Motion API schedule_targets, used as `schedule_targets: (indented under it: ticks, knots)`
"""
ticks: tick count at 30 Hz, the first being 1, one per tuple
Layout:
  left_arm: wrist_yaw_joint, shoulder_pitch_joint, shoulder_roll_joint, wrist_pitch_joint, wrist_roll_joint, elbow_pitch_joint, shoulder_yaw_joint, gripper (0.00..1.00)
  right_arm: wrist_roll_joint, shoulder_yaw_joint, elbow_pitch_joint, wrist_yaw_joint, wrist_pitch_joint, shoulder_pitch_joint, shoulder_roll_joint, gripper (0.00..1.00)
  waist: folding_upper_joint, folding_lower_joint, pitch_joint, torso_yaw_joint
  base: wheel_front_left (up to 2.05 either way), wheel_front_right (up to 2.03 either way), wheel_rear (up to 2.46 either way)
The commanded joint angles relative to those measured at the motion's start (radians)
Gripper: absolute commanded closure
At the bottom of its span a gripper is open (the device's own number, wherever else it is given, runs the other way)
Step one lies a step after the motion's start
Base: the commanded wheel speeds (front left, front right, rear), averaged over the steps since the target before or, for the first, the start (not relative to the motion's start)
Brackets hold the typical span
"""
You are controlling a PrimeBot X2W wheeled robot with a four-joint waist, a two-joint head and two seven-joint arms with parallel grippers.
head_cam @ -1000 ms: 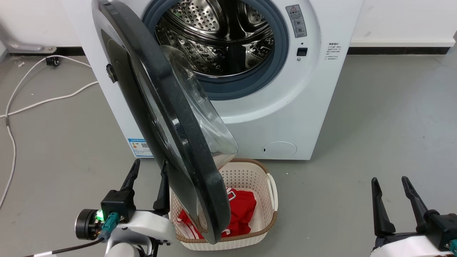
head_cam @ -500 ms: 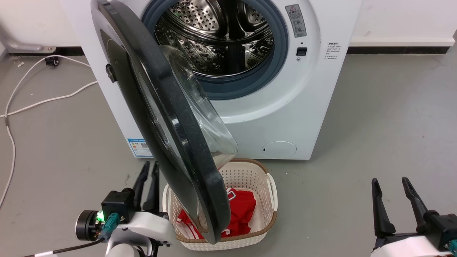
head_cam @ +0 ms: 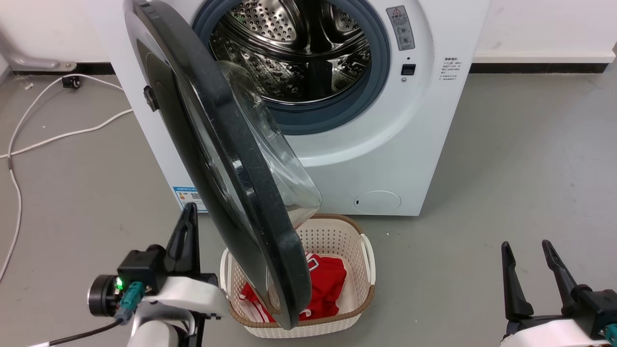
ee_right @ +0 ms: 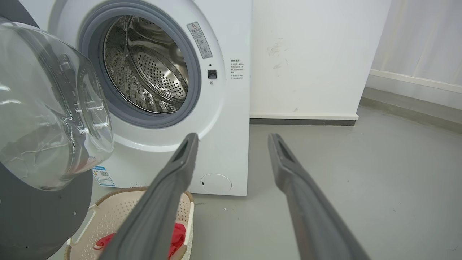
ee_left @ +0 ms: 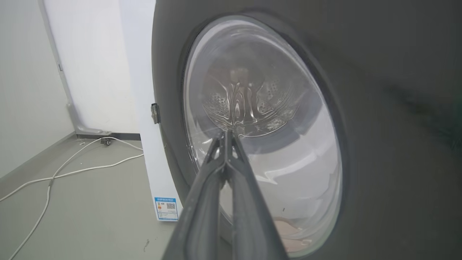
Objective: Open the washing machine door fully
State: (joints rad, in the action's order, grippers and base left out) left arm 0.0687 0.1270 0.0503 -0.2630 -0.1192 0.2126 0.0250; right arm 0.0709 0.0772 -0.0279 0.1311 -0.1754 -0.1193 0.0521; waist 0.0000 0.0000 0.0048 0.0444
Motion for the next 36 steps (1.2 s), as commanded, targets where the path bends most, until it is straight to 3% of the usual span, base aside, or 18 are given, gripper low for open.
schedule_targets:
  ticks: [1,12,25,30,36]
  knots:
    - [-0.004,0.009,0.0,-0.003,-0.004,-0.021,-0.004,1.0,-0.001,0.001,0.003,-0.001,0.0,0.011,-0.004,0.0,0.0,0.0,0.0,0.001,0.0,0.0,0.0]
    - [-0.024,0.023,0.0,-0.003,0.024,-0.308,-0.036,1.0,-0.003,0.002,0.006,-0.001,0.003,0.013,-0.004,0.0,0.0,0.0,-0.006,0.003,0.0,0.0,0.0]
    - [-0.018,0.06,0.0,-0.002,0.073,-0.728,0.064,1.0,0.005,0.007,0.004,-0.001,0.002,0.002,-0.003,0.0,0.0,0.0,-0.013,0.003,0.0,0.0,0.0]
    - [0.006,0.028,0.0,-0.002,0.065,-0.773,0.153,1.0,0.01,0.008,0.003,-0.001,0.003,0.003,-0.003,0.0,0.0,0.0,-0.012,0.005,0.0,0.0,0.0]
    - [0.034,-0.032,0.003,0.065,0.037,-0.729,0.288,1.0,0.018,0.008,0.007,-0.001,0.002,0.01,-0.003,0.0,0.0,0.0,-0.009,0.008,0.0,0.0,0.0]
